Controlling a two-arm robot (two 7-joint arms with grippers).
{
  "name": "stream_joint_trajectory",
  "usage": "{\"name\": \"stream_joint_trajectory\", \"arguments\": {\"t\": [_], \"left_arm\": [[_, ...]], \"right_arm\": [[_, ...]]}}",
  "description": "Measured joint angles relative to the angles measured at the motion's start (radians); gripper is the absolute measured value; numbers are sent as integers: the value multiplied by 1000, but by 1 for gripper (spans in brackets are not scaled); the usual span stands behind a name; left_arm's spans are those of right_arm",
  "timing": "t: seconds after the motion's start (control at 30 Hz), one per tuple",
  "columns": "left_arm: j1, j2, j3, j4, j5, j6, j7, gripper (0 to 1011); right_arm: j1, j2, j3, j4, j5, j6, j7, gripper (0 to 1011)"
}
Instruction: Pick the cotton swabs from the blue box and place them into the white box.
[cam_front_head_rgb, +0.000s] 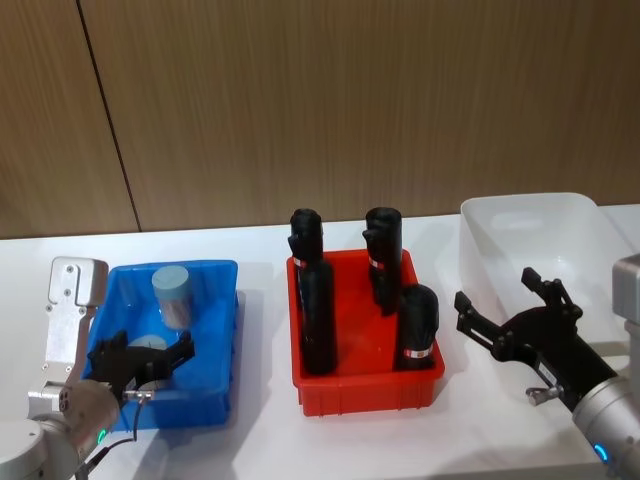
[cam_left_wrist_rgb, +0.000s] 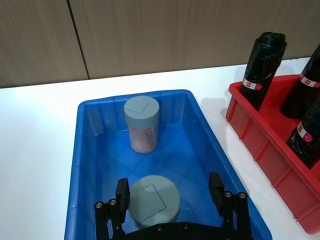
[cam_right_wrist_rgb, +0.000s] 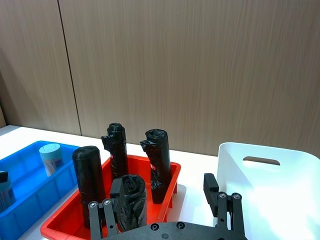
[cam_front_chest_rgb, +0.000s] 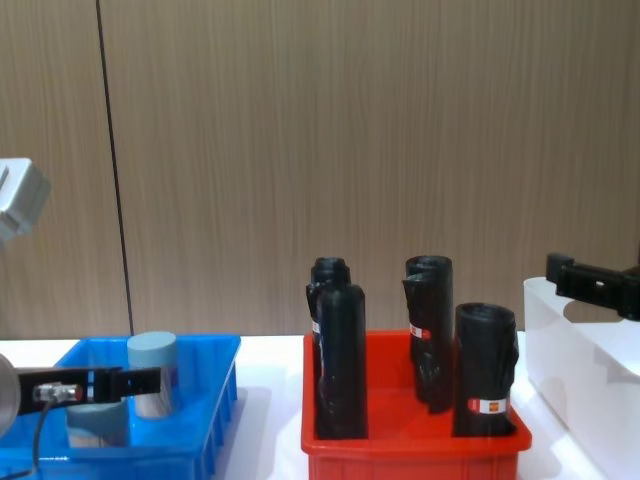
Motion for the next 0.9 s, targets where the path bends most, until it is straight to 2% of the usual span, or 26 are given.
{"name": "stream_joint_trajectory", "arguments": {"t": [0.53, 0.9], "left_arm": [[-16, -8, -8, 29, 18, 26, 19, 1004], [-32, -17, -13, 68, 22, 30, 0, 1004]], "right_arm": [[0, 0, 0, 0, 0, 0, 0, 1002], [0, 0, 0, 0, 0, 0, 0, 1002]]}}
